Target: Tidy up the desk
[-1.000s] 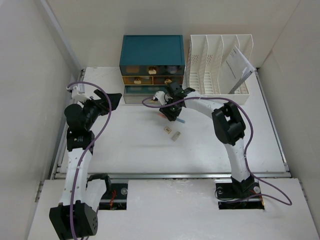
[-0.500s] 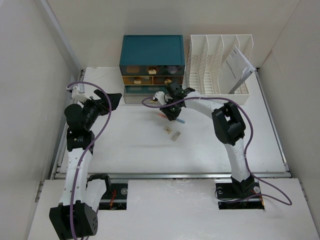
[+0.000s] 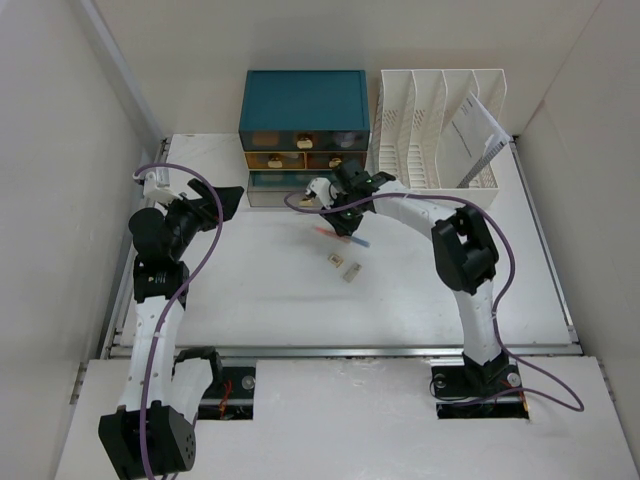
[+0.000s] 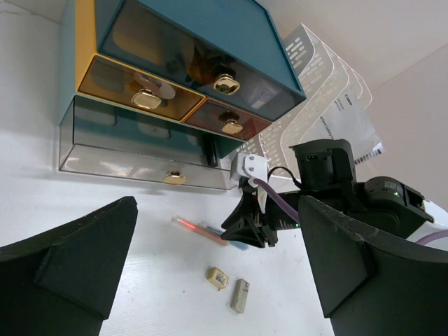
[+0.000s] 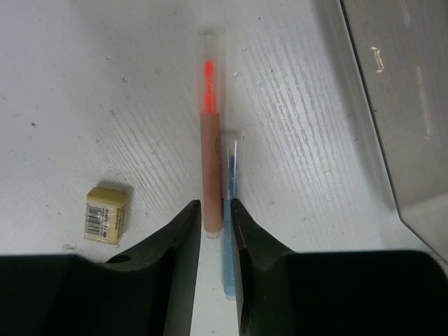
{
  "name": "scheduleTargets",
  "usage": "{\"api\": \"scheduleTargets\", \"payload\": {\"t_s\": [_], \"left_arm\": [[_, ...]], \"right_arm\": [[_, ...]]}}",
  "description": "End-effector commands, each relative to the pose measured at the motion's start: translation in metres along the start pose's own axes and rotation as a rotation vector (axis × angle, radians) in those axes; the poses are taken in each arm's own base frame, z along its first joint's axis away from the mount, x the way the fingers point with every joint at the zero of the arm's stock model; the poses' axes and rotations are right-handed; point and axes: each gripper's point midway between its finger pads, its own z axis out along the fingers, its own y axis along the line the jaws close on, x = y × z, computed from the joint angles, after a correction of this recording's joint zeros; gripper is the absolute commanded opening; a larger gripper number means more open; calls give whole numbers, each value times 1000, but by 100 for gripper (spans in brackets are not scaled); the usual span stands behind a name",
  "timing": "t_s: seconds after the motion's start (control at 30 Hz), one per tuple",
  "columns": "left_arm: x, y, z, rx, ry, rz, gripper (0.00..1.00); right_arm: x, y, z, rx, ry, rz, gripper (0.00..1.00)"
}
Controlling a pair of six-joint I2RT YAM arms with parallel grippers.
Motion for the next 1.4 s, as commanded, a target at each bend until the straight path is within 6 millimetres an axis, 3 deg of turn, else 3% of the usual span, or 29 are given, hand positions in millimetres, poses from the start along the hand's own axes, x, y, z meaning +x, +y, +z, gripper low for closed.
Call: {"api": "scheduleTargets", "payload": {"t_s": [0.0, 0.17, 0.37, 0.7, 1.1, 1.37], "left_arm": [[-9, -11, -2, 51, -35, 38, 100], [-9, -11, -2, 51, -35, 38, 100], [-9, -11, -2, 51, -35, 38, 100], [-9, -12, -4, 51, -35, 38, 100], [-9, -12, -4, 51, -35, 38, 100], [-9, -12, -4, 51, -35, 47, 100]], "right_arm": [[-16, 2, -22, 3, -51, -18, 29], [-15, 0, -22, 13, -46, -17, 29], [-14, -14, -10, 63, -21, -16, 29], [-5, -21, 4, 63, 8, -11, 29], [-3, -14, 8, 22, 7, -7, 29], [10, -7, 22, -16, 40, 5, 29]]}}
